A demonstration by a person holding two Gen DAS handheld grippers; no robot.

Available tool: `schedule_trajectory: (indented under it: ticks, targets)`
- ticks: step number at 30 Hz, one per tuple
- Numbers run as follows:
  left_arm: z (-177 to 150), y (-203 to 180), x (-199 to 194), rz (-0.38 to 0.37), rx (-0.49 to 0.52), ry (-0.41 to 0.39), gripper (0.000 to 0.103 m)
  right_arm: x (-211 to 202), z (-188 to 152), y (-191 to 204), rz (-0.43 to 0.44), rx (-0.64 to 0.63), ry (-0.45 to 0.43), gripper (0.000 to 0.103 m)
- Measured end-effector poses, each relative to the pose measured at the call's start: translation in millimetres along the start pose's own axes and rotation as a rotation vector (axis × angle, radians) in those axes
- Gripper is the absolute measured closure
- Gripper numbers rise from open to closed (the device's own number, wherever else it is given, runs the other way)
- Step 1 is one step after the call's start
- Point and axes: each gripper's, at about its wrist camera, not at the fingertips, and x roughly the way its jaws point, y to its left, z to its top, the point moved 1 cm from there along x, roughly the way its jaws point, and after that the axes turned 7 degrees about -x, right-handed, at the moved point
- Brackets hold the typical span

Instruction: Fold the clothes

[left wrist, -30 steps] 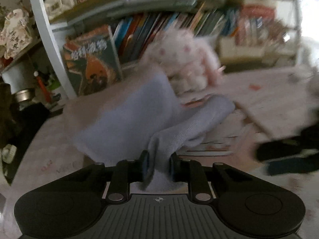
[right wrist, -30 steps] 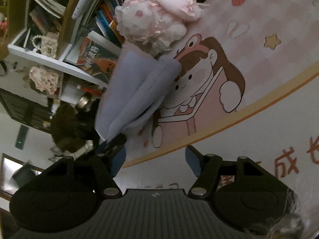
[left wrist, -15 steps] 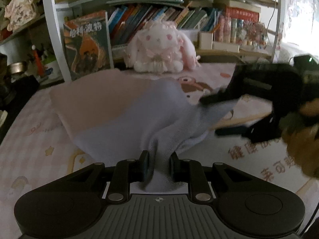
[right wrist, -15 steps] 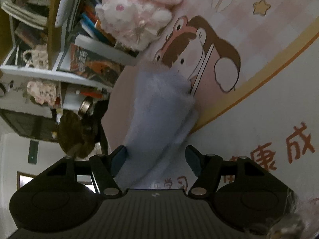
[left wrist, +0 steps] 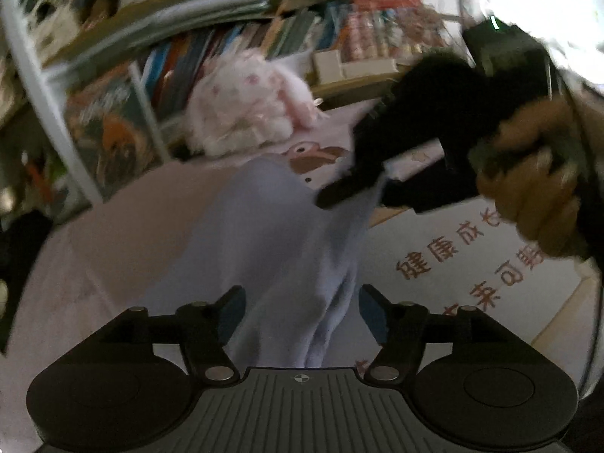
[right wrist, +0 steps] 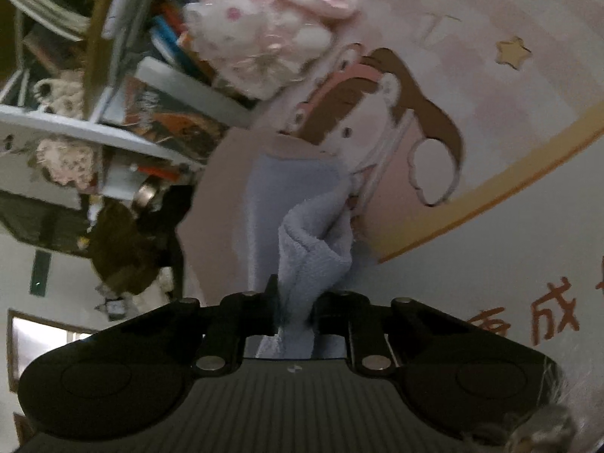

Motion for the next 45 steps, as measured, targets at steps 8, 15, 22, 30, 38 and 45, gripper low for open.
schedule_trajectory:
  ticks: [8,15,22,30,38,45]
  targets:
    - [13,4,3,0.11,0.02,-0.061,0.09,-27,10,28,0.189,0.037,-0.082,0.091]
    - [70,-3,-42,-0.118,-0.02,-0.248,0.092,-94,41,62,0.275,-0.081,-0.246,0.093]
    - [139,43,-156,-0.441,-0.184,-0.742,0.092,-200,77,189,0.548,-0.397,-0.498,0.093]
    - [97,121,-155,-0.571,-0.455,-0.726,0.092,-163,59,288,0.528,-0.66,-0.364,0.093]
    - [7,166,1,-0.281,-0.561,-0.204,0.092,36,44,226,0.095,-0.571,-0.09,0.093]
    - [-7,220,39,-0.162,-0.615,-0.064,0.087,138,27,211,-0.107,-0.661,0.01,0.079]
